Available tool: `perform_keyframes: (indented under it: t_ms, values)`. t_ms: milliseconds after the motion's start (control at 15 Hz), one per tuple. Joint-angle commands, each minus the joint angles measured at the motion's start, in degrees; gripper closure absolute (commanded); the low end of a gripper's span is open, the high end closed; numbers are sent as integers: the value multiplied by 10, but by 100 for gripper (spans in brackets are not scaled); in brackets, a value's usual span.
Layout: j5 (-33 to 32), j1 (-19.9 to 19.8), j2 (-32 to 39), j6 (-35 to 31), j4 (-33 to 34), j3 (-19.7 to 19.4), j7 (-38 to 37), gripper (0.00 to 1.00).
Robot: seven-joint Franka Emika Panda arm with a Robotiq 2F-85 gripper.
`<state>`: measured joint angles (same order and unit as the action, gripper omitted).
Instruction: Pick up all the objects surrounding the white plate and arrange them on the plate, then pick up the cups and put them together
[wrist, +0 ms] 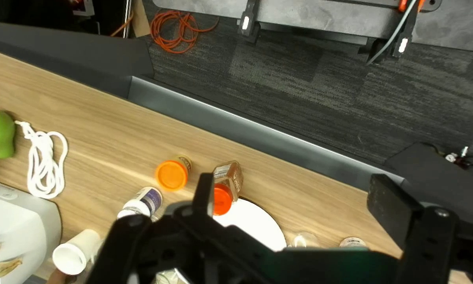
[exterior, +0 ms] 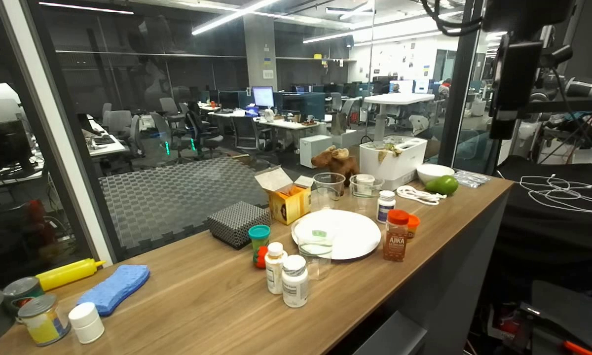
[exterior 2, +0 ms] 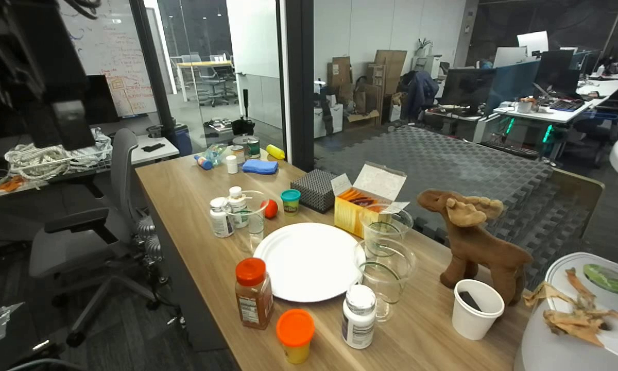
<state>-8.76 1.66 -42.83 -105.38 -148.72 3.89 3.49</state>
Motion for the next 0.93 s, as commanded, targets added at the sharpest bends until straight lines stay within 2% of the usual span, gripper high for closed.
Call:
perform_keyframes:
  t_ms: [0,400,867]
  values:
    - [-6,5,91,-65,26,-16,11,0]
    - [-19,-1,245,-202,40,-31,60,0]
    - [-60,-24,367,-254,85,-51,94,0]
